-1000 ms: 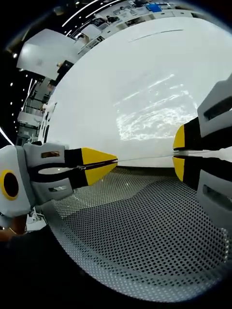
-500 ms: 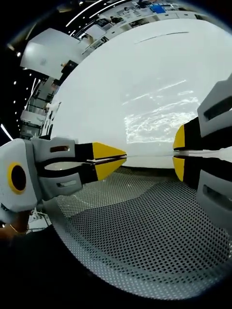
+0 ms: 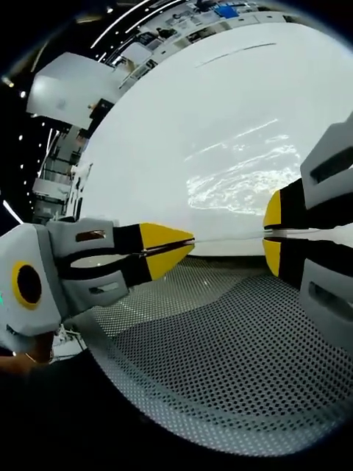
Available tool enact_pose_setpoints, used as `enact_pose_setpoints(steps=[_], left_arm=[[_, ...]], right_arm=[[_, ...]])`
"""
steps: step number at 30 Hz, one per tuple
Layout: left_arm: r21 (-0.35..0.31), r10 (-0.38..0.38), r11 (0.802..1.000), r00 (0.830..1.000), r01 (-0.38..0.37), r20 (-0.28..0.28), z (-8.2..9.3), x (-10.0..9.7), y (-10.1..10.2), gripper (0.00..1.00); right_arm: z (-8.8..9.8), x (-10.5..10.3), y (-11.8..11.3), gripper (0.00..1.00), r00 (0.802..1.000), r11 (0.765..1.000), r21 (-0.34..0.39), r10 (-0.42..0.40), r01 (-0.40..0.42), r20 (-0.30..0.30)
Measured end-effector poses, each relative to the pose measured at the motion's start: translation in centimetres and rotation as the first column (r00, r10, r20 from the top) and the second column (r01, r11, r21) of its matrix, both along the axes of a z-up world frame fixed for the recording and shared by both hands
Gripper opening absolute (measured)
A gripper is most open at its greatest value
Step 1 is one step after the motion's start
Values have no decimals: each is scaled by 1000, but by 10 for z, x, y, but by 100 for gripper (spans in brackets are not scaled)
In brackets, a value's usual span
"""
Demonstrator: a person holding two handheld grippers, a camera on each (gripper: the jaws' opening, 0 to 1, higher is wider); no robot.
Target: Open the resealable bag by pulling the two sides of the seal apart until the entire bag opening is separated and visibly accessible.
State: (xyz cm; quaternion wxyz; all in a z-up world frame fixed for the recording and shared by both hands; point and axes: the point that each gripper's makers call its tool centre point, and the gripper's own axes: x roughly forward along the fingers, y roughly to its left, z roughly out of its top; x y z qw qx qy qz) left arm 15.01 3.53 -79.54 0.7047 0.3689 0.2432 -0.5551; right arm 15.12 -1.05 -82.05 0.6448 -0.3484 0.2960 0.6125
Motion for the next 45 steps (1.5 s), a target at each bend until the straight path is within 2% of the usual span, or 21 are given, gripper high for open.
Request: enact_pose_setpoints(steps=[10,14,24,31,37,39,40,45], left_arm=[[-4,14,1000,1000,-14,4,2,3,3,0],[-6,31,1000,999,-31,21,5,6,5,0],[-16,63,998,998,-63,18,7,11,10,0],[-12,62,998,998,-62,9,4,7,9,0],[-12,67,998,998,-66,8,3,8,10,0],[-15,69,998,998,-69,10,4,8,11,0],[-17,69,998,998,-69,10,4,7,10,0],[7,34,999,999,-34,16,0,1,8,0]], right_arm=[[1,6,-6,0,1000,1000,4,-30,30,-8],[1,9,-9,0,1000,1000,-7,-25,25,4],[-1,15,-22,0,1000,999,-40,-25,26,18],[-5,14,-31,0,999,998,-60,-29,30,15],[-8,13,-37,0,999,995,-100,12,-8,38],[-9,15,-40,0,999,994,-110,7,-2,44],[-7,16,-40,0,999,996,-92,-12,15,34],[-8,14,-40,0,999,994,-107,5,-1,35]])
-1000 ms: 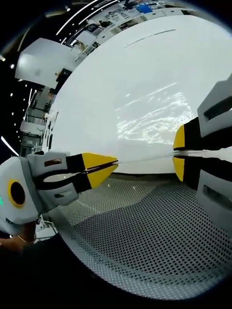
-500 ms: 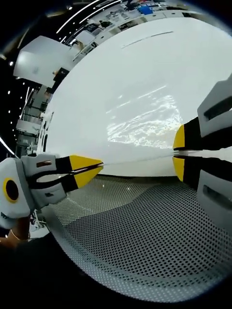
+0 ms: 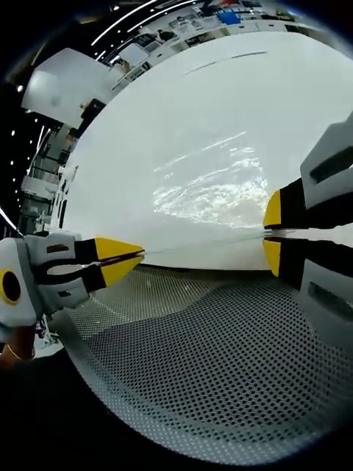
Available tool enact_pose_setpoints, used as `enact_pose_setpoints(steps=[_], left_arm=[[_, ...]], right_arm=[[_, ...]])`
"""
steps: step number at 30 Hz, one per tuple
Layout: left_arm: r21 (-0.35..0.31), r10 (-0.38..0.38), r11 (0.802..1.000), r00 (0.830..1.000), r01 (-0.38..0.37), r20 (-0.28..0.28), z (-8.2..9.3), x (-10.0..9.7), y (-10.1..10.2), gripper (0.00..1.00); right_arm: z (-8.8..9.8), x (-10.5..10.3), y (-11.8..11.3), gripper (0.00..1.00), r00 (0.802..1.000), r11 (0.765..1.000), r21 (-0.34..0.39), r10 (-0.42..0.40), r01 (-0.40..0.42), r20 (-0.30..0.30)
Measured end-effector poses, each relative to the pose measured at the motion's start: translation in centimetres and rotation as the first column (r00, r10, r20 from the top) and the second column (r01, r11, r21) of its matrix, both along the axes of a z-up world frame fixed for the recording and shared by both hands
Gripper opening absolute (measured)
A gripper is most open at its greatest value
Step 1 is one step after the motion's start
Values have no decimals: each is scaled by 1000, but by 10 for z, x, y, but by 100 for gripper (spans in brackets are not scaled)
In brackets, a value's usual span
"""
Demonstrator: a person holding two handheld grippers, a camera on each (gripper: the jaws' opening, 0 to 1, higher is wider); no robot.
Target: Open the resealable bag by pulling the two sides of the seal apart until the entire bag opening is separated and visibly accessible.
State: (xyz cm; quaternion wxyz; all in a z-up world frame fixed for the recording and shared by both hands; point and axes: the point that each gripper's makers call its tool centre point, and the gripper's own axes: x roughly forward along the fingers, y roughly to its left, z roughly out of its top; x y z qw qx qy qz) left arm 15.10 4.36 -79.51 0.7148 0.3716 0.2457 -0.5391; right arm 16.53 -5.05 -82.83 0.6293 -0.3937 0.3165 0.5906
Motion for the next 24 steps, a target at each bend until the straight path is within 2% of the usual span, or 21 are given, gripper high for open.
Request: enact_pose_setpoints(steps=[3,6,11,18,24], left_arm=[[4,1,1000,1000,-1,1,-1,1,0,0],[21,-5,1000,1000,5,30,-1,2,1,0],[22,-7,1000,1000,6,30,-2,2,0,0],[20,-7,1000,999,6,42,-1,3,1,0],[21,-8,1000,999,7,48,0,3,1,0]], right_arm=[[-1,2,0,0,1000,1000,4,-26,26,2],[0,2,1,1,999,999,15,-51,51,-6],[6,-3,9,5,999,999,29,-44,45,-16],[24,-6,29,6,996,989,124,-68,75,-56],[22,-1,34,5,994,985,141,-92,100,-62]])
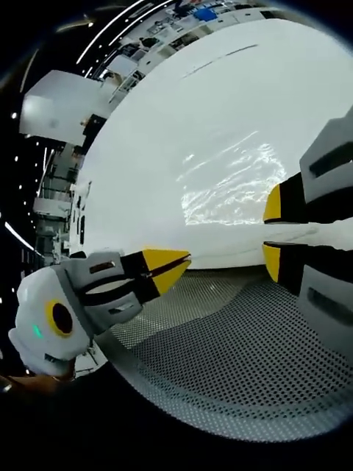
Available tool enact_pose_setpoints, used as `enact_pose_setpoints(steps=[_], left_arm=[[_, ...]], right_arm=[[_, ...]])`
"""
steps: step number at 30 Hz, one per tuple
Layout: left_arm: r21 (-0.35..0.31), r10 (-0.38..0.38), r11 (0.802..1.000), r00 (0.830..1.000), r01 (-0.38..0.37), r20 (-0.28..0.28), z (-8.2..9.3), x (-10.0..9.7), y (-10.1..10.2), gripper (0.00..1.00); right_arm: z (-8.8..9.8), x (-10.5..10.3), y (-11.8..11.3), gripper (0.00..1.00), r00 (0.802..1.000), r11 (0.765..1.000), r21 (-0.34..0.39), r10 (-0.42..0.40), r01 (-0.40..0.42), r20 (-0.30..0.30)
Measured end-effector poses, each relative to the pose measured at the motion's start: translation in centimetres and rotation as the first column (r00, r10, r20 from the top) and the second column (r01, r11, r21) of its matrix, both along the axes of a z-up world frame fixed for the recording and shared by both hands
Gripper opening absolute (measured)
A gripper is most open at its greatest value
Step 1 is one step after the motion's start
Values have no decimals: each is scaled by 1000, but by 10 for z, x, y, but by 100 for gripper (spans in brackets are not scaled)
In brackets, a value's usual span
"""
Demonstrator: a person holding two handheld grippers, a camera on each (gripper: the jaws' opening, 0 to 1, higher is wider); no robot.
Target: Open the resealable bag by pulling the two sides of the seal apart until the entire bag opening is separated and visibly accessible.
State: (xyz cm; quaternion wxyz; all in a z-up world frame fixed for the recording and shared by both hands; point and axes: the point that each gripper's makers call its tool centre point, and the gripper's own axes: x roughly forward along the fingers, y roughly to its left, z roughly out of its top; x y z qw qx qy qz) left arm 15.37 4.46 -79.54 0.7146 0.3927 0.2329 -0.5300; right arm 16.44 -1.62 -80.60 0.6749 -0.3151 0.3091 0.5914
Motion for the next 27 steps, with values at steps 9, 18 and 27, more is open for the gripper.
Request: enact_pose_setpoints(steps=[9,18,27], left_arm=[[-14,-9,1000,1000,9,17,5,1,-2,0],[-6,-18,1000,999,18,37,6,4,-2,0],[-2,6,1000,996,-6,90,15,10,-2,4]], right_arm=[[-13,1,16,5,1000,1000,-4,8,-8,-10],[-15,-2,27,0,999,1000,13,15,-14,-39],[-7,4,31,0,1000,1000,14,-4,4,-29]])
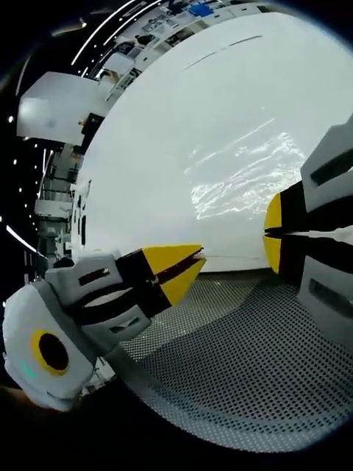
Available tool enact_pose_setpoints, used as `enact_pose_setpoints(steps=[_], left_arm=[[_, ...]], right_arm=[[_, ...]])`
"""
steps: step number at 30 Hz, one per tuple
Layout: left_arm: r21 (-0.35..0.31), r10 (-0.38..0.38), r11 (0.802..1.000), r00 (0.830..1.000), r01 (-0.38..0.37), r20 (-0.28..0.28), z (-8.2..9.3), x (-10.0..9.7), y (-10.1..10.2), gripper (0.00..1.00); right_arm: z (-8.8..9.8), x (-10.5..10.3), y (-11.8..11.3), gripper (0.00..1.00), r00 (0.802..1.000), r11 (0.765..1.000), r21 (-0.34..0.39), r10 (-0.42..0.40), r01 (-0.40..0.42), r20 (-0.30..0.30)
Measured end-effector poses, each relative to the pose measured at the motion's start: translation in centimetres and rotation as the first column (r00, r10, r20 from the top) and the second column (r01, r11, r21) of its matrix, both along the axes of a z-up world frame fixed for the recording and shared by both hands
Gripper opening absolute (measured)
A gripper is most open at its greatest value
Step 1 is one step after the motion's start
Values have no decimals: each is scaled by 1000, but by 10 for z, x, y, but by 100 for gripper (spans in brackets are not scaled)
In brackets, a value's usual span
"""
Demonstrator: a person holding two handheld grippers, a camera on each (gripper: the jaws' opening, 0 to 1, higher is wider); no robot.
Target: Open the resealable bag by pulling the two sides of the seal apart until the entire bag opening is separated and visibly accessible.
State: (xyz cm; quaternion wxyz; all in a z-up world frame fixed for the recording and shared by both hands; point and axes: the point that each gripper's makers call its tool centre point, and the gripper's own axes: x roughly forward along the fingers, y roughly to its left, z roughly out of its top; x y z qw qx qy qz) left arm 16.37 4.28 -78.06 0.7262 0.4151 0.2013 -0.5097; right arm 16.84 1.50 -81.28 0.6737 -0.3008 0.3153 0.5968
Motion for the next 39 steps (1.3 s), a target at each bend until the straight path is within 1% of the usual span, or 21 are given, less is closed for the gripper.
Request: enact_pose_setpoints(steps=[2,3,5,9,10,12,13,14,15,19,24,28,32,33,39], left_arm=[[-45,22,999,1000,-22,5,7,1,-5,8],[-54,29,998,1000,-28,2,9,1,-6,9],[-56,28,998,1000,-28,2,10,0,-8,11],[-69,5,998,1000,-3,20,11,-3,-15,11],[-59,-8,998,1000,9,23,10,-4,-16,11],[6,-52,999,998,52,47,5,-5,-15,10],[15,-58,998,997,57,60,2,-5,-15,10],[12,-60,998,996,59,60,1,-5,-16,10],[23,-60,998,996,59,59,-2,-5,-15,11],[86,-87,993,992,80,88,-7,-4,-10,10],[128,-80,990,990,65,115,-10,0,-6,6],[122,-68,991,991,54,116,-7,0,-6,0],[108,-60,993,991,47,117,-6,1,-7,0],[100,-54,994,992,42,115,-5,1,-8,0],[95,-38,995,992,27,118,-4,2,-7,0]], right_arm=[[2,1,1,0,1000,1000,1,0,0,5],[4,2,2,0,1000,1000,1,-3,3,6],[5,4,3,0,1000,1000,-1,-4,4,11],[7,6,6,0,1000,1000,8,-6,6,4],[9,6,8,0,1000,1000,8,-2,2,6],[10,6,11,0,1000,1000,10,7,-7,12],[11,5,13,0,1000,1000,11,10,-10,14],[12,5,15,0,1000,1000,11,16,-16,19],[13,5,16,0,999,1000,11,20,-20,27],[16,4,21,0,998,999,8,40,-40,42],[19,6,26,0,998,999,26,38,-39,48],[25,10,26,0,999,999,47,14,-16,50],[30,18,26,0,998,997,74,-38,34,51],[32,21,26,0,997,994,90,-63,58,46],[40,30,26,0,992,985,128,-122,116,36]])
